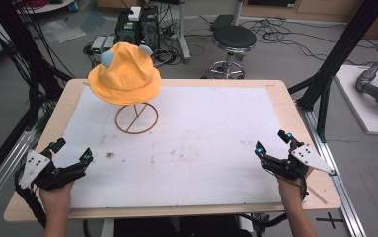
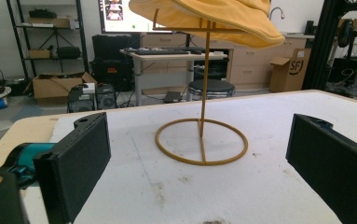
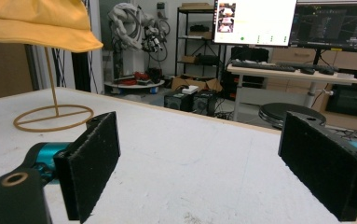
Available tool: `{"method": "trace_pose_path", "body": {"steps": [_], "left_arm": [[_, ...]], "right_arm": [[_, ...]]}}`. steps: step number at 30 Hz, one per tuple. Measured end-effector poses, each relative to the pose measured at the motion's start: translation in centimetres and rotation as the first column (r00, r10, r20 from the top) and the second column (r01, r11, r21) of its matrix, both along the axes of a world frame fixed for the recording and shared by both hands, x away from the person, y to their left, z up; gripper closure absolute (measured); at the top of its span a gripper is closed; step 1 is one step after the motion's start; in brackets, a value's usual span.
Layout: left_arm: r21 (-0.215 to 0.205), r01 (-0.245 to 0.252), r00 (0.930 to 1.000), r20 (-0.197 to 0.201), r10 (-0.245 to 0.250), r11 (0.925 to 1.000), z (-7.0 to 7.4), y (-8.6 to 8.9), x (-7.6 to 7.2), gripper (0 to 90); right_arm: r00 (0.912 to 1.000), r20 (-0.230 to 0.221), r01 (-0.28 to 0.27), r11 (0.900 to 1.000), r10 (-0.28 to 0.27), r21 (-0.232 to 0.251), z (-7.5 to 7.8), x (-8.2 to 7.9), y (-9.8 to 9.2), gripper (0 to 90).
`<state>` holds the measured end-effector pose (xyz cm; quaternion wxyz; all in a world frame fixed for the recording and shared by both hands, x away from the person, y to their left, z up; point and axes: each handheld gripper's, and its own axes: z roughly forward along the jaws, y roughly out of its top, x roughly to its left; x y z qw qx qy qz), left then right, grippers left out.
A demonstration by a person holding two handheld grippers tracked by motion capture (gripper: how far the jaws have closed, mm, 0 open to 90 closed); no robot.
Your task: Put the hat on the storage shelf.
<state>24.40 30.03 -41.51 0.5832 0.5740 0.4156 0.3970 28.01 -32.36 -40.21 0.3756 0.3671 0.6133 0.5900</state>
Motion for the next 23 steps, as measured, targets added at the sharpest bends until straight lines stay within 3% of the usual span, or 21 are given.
{"method": "trace_pose_path", "body": {"steps": [23], "left_arm": [[0.010,0.019,0.9996,0.019,-0.019,0.9998,0.07,-0.30,-0.01,6.8]], "right_arm": [[0.9999,0.001,-0.010,1.000,0.010,0.000,-0.06,-0.02,-0.03,12.4]]}}
